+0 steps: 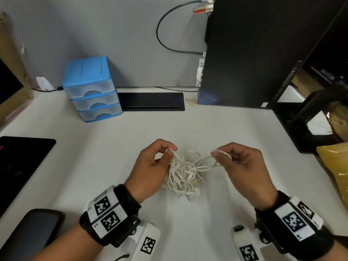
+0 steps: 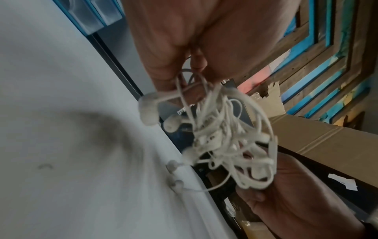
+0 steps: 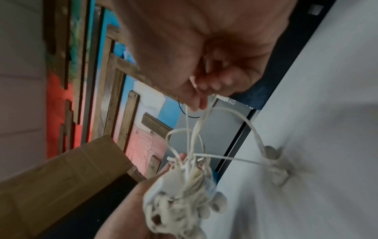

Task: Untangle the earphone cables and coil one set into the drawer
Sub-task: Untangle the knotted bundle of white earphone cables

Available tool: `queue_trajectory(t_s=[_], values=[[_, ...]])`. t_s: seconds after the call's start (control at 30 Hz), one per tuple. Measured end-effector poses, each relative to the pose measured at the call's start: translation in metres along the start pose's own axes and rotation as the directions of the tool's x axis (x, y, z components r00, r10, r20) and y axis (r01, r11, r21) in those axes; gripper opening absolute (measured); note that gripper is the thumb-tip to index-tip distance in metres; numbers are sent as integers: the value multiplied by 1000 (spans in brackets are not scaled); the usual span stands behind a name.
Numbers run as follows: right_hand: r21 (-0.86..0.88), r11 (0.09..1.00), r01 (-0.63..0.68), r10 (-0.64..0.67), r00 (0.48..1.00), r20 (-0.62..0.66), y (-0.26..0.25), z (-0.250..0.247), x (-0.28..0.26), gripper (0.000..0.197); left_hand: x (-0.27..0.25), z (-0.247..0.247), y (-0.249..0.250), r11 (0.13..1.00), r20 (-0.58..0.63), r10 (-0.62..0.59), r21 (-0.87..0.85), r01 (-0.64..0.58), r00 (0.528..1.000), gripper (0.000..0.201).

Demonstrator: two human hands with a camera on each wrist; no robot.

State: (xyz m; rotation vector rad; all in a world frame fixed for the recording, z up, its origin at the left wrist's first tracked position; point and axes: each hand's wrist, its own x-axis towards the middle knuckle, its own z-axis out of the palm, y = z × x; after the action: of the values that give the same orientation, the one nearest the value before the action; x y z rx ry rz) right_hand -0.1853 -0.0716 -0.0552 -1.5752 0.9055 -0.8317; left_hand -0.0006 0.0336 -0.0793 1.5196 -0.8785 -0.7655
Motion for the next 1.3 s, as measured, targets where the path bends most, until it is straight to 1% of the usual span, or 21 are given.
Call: queue_trajectory(t_s=[0.1,0.17,0.23,0.27,0.33,0.4,0.5,0.53,0.57,0.63,0.7,0.73,0.8,0.83,0.87,0.93,1.0,1.03,1.1,1.2,1.3], values=[[88,993,-75,83,992,-93,-1,-3,4,28,0,0,-1,999,167,-42,-21,46,985,21],[132,985,-108,123,986,-113,-2,-4,4,31,-2,1,-1,999,270,-28,-25,36,963,20],[177,973,-148,165,982,-88,-3,-3,4,29,-5,1,2,1000,381,-17,6,16,924,17],[206,963,-175,192,979,-63,-4,-3,4,27,-7,1,2,999,425,-29,35,15,905,23],[271,937,-220,229,973,0,-6,-3,3,25,-10,2,2,997,479,-65,77,32,875,29],[316,919,-237,236,971,42,-10,-3,1,24,-12,2,-1,987,498,-98,160,20,861,26],[336,905,-260,235,965,114,-13,-4,0,19,-10,1,-4,968,448,-129,252,14,885,3],[304,919,-249,212,966,149,-13,-5,-1,13,-8,0,-5,970,433,-133,241,27,892,6],[229,949,-215,174,967,185,-13,-6,-1,11,-7,-2,-6,972,414,-133,233,37,900,7],[-32,995,-90,96,953,286,-14,-9,-3,22,-4,-4,-6,978,362,-134,200,63,923,18],[-221,975,7,79,922,380,-17,-9,-5,23,-1,-5,-7,983,321,-152,147,109,935,31],[-260,965,22,92,904,417,-18,-9,-5,22,0,-5,-7,983,308,-168,129,134,936,29],[-240,970,34,90,869,486,-22,-10,-7,21,2,-5,-11,980,279,-193,104,170,941,13],[-167,986,28,60,864,500,-23,-11,-8,20,2,-5,-11,978,263,-205,97,185,943,11],[-54,998,17,12,875,483,-24,-12,-8,20,2,-5,-11,975,247,-217,92,200,944,11],[191,981,-27,-49,922,383,-24,-15,-4,23,3,-5,-12,968,210,-252,66,243,945,12],[362,929,-79,-37,952,302,-20,-20,2,36,4,-6,-9,958,180,-279,-16,286,943,13],[389,916,-102,-9,962,274,-19,-22,5,41,5,-6,-8,955,171,-278,-58,291,945,13],[315,940,-133,61,972,228,-15,-26,10,49,6,-7,-3,955,168,-249,-123,270,954,12],[54,992,-117,106,979,173,-7,-25,13,47,6,-6,2,962,188,-185,-167,217,965,14],[-138,988,-68,96,973,211,-2,-22,11,46,5,-5,1,975,164,-147,-143,171,975,9]])
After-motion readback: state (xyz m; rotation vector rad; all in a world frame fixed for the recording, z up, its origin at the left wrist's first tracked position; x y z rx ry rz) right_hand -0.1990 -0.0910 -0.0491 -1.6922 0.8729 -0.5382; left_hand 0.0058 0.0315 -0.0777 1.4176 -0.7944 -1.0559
